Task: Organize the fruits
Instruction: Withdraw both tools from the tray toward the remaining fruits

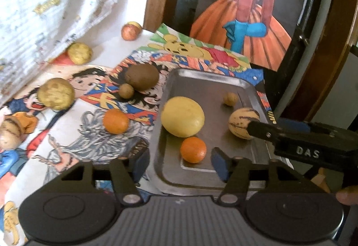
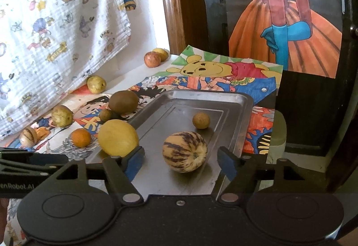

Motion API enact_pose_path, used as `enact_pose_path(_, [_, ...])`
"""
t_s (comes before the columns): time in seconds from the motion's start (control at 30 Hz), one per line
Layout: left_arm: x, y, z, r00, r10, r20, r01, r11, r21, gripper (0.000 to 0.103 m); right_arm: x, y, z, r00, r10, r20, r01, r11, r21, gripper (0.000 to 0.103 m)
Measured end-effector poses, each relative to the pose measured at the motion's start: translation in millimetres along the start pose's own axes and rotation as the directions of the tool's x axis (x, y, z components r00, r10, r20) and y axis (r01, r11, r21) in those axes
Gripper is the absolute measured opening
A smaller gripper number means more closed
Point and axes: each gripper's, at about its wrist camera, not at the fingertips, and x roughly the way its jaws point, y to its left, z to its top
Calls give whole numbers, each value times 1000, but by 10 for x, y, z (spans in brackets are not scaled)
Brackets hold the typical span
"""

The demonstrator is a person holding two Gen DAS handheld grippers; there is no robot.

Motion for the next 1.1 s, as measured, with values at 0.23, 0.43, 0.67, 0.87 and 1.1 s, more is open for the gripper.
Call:
enact_pose_path(0.23, [-266, 82, -56, 998, 43, 46, -41, 999, -34, 90, -304, 112, -42, 1000, 1, 27, -1, 1000, -6, 87])
enact_pose_path(0.43, [-495, 184, -161, 995, 74, 72, -70, 995, -65, 101, -577, 257, -125, 999, 7, 39, -7, 1000, -17, 96])
enact_pose_path(0.67, [-698, 282, -343, 986, 164, 21, -163, 985, -56, 102, -851, 466, -275, 1000, 20, 1, -20, 1000, -10, 102])
enact_pose_path(0.87, [-890, 423, -501, 984, 179, -10, -179, 980, -81, 102, -953, 619, -399, 993, 50, -104, -48, 999, 13, 102])
enact_pose_path(1.1, [-1017, 583, -627, 972, 230, -42, -233, 968, -90, 102, -931, 770, -459, 972, 58, -226, -62, 998, -12, 102])
